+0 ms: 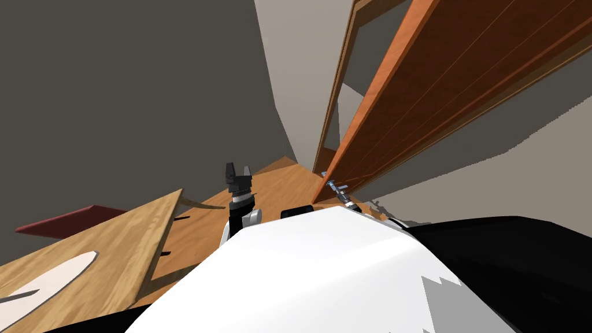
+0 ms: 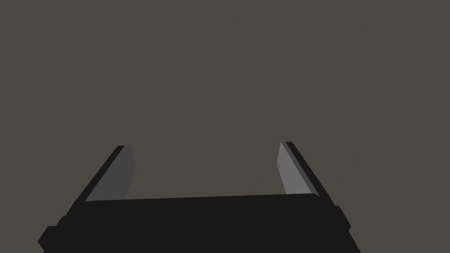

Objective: Pull the door open

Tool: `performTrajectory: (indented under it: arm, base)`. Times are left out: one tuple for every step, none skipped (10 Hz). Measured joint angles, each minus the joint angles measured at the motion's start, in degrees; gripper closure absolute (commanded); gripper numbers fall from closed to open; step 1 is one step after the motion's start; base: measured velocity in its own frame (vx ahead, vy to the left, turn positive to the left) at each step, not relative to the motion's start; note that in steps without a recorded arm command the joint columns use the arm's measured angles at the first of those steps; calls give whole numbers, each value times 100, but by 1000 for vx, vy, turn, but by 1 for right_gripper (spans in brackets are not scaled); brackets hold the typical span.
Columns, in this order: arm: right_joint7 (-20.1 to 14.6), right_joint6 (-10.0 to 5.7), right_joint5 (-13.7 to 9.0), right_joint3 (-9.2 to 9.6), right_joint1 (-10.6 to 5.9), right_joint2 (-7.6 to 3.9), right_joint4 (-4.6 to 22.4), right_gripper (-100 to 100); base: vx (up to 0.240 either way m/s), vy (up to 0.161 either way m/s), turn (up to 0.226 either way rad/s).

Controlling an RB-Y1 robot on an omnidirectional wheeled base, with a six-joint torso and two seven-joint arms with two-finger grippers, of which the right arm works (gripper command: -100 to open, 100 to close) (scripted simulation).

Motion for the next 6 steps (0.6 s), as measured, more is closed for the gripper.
performTrajectory:
  arm:
    - [2,-13,6,7,-2,8,24,100]
    - [27,-16,-21,21,-88,32,123,100]
    - [55,62,-50,26,-101,43,38,100]
    - [76,65,-71,42,-211,66,147,100]
    - [93,136,-84,46,-169,69,31,100]
    - [110,216,-106,56,-167,76,-30,100]
  base:
    - [-97,-34,132]
    - [-156,-59,132]
    - [-162,-56,108]
    - [-106,-30,35]
    - [-111,-33,60]
    - [-163,-49,130]
